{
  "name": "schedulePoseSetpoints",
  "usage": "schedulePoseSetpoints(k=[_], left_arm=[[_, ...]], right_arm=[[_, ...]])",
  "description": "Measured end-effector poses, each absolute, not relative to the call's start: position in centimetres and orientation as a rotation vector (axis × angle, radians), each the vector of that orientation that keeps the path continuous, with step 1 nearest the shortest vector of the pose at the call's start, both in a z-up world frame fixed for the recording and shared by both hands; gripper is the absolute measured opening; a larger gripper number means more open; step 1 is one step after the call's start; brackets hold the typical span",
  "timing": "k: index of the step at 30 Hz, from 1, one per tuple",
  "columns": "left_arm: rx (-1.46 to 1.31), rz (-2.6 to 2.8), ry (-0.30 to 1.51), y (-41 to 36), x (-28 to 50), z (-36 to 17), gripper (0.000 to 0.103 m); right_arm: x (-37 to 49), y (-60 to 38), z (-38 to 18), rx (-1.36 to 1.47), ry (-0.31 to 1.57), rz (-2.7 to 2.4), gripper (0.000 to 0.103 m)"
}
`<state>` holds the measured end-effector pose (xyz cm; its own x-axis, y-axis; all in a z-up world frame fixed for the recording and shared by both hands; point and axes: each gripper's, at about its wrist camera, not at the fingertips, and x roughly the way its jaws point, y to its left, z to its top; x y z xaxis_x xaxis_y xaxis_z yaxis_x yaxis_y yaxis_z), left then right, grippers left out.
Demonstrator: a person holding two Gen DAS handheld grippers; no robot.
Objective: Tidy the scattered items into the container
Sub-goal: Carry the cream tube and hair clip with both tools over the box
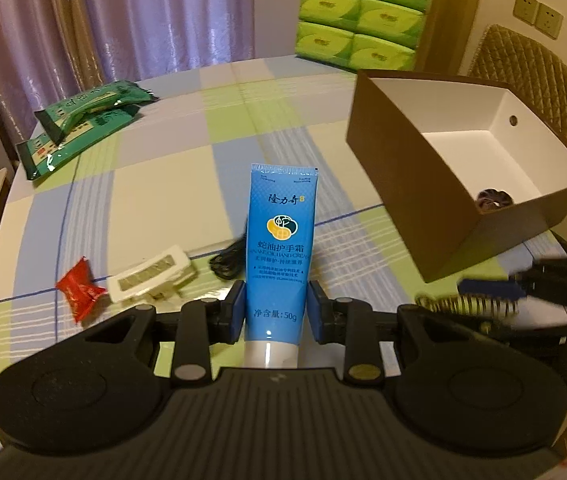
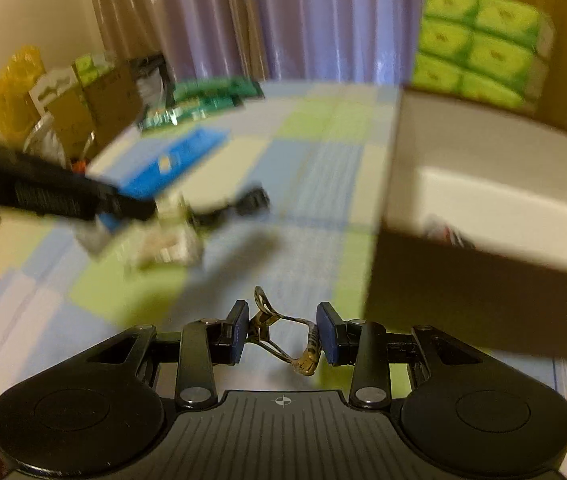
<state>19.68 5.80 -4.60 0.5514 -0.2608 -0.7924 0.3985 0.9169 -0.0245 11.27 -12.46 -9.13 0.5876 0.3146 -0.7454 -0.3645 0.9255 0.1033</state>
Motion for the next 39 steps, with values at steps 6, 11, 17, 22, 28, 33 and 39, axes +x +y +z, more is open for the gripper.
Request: schedulePoseSetpoints(k=[6,11,17,22,28,33,39], left_arm=[[0.163,-0.396,0.927,4.7,18.3,-5.1,0.027],[0.161,-0.388,0.943,4.1,17.6,-5.4,0.027],[0.161,-0.385,0.938,3.6,16.8,-5.2,0.027],[0.162,-0.381,0.936,3.3,16.1,-5.0,0.027],[0.159,-0.388,0.934,2.6,15.5,-4.8,0.027],[0.164,-0.409,0.923,1.3,15.0,-4.2,0.027],[0.173,-0.479,0.879,-1.8,14.5,-2.4,0.027]], right_arm=[[8.8,-15.6,-11.8,-0.079,0.971,0.395,0.036],[8.8,-15.6,-12.3,-0.089,0.977,0.377,0.07],[10.0,-14.4,-13.5,-0.155,0.982,0.407,0.056],[9.8,-13.7,-13.6,-0.237,0.953,0.449,0.04],[8.6,-15.5,-12.8,-0.201,0.974,0.453,0.039],[7.8,-18.2,-10.4,-0.122,0.948,0.44,0.04],[7.4,-21.7,-6.7,-0.059,0.891,0.426,0.04]])
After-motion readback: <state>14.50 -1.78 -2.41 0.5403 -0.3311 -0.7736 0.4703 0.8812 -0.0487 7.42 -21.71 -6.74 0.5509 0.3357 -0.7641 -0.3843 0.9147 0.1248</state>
